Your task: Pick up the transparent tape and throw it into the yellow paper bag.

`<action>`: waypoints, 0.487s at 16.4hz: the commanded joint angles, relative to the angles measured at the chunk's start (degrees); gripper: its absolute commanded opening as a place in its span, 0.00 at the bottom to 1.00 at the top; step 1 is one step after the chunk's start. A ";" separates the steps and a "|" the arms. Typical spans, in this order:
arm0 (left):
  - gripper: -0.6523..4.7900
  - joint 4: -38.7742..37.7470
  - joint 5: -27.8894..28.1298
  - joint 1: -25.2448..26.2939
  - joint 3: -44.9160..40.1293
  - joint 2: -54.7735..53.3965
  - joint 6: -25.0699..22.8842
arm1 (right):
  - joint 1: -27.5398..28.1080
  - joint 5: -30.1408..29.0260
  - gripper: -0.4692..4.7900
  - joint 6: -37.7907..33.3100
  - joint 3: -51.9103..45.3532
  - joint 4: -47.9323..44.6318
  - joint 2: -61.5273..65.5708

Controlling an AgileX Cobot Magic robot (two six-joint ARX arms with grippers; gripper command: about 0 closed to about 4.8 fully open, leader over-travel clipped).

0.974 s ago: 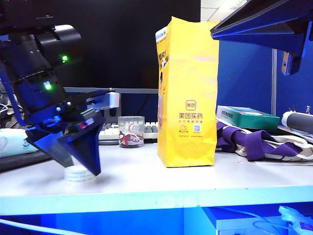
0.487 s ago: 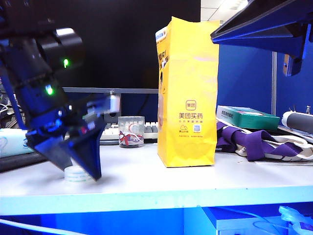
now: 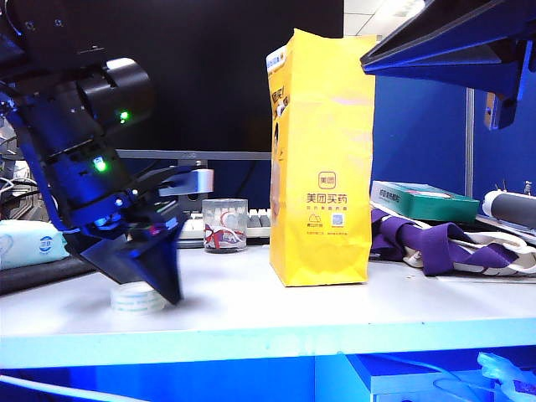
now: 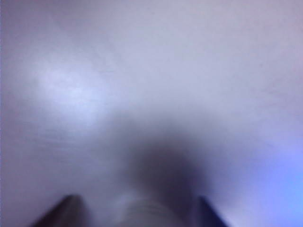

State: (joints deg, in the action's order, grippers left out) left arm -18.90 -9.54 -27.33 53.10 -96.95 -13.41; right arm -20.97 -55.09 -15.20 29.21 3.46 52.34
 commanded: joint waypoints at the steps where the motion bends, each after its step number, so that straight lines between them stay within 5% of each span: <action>1: 0.81 -9.62 2.29 -0.28 -0.90 -1.07 -1.46 | 0.02 0.07 0.10 0.28 0.28 -1.33 -0.02; 2: 1.00 -9.53 2.19 -0.28 -0.90 -1.05 -1.49 | 0.02 0.07 0.10 0.26 0.28 -2.05 -0.02; 8: 1.00 -13.09 1.84 -0.26 -0.90 -1.07 -1.68 | 0.02 0.09 0.10 0.26 0.28 -2.25 -0.02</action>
State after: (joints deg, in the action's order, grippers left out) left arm -23.11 -8.40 -27.62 53.56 -96.55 -15.79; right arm -20.95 -54.98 -15.20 29.21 2.17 52.36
